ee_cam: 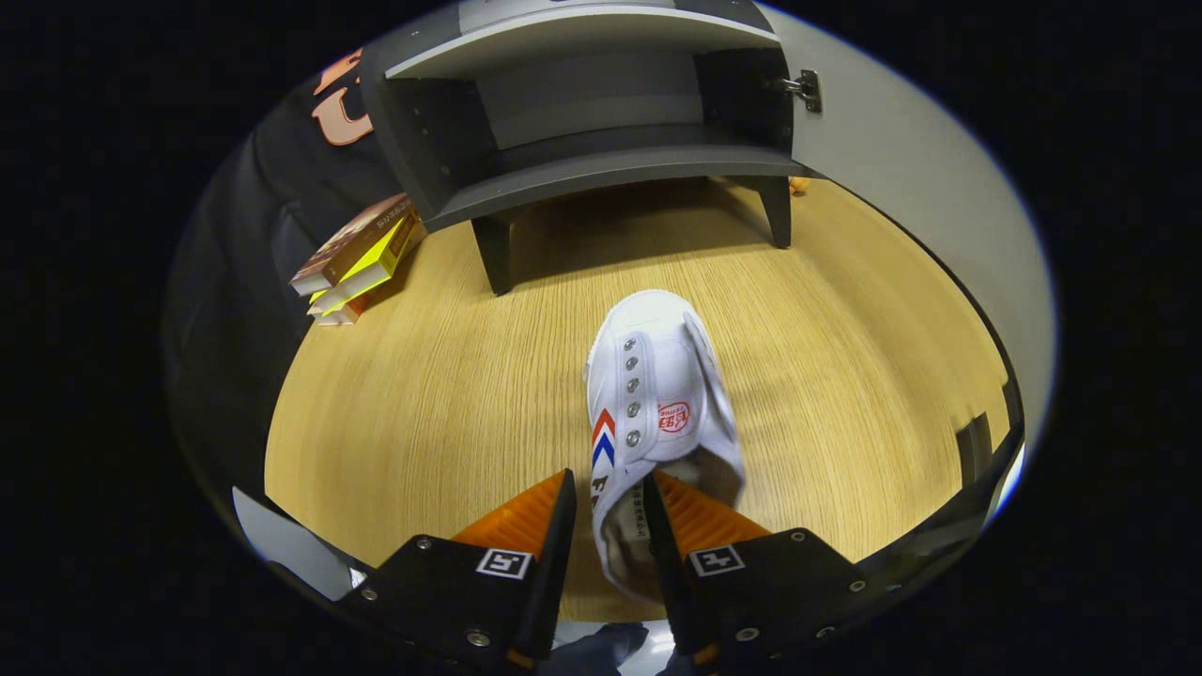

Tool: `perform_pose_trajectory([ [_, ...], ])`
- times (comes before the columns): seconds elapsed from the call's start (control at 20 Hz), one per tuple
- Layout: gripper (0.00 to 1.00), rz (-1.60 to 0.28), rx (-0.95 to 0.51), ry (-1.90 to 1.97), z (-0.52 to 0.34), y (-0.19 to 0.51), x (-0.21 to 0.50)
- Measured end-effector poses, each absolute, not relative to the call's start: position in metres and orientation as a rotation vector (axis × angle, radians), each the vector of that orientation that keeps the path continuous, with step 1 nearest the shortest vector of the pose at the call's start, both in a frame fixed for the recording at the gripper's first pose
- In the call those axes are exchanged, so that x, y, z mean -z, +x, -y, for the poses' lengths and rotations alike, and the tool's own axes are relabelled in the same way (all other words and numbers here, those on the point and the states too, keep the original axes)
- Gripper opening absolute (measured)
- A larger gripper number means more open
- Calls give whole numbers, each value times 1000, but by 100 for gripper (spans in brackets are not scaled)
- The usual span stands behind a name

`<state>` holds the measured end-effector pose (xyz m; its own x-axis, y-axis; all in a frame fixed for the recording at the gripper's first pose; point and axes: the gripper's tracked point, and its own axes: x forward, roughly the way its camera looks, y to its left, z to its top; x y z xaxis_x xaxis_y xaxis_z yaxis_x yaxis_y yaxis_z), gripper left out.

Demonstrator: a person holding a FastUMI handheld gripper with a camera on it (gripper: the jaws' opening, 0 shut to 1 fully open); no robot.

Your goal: Open the shoe cabinet door, grab the shoes and put them into the shoe cabinet, then close the shoe cabinet door.

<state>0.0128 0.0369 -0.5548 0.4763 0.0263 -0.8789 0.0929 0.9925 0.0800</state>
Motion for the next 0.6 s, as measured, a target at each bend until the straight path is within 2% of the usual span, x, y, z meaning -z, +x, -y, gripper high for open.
perform_pose_trajectory([
  [0.15,43,-1071,46,135,-36,17,557],
  [0.25,35,-1076,42,143,-35,16,559],
  [0.4,12,-1071,19,146,-39,20,560],
  [0.5,2,-1065,21,145,-39,21,560],
  [0.6,0,-1066,19,147,-39,20,559],
])
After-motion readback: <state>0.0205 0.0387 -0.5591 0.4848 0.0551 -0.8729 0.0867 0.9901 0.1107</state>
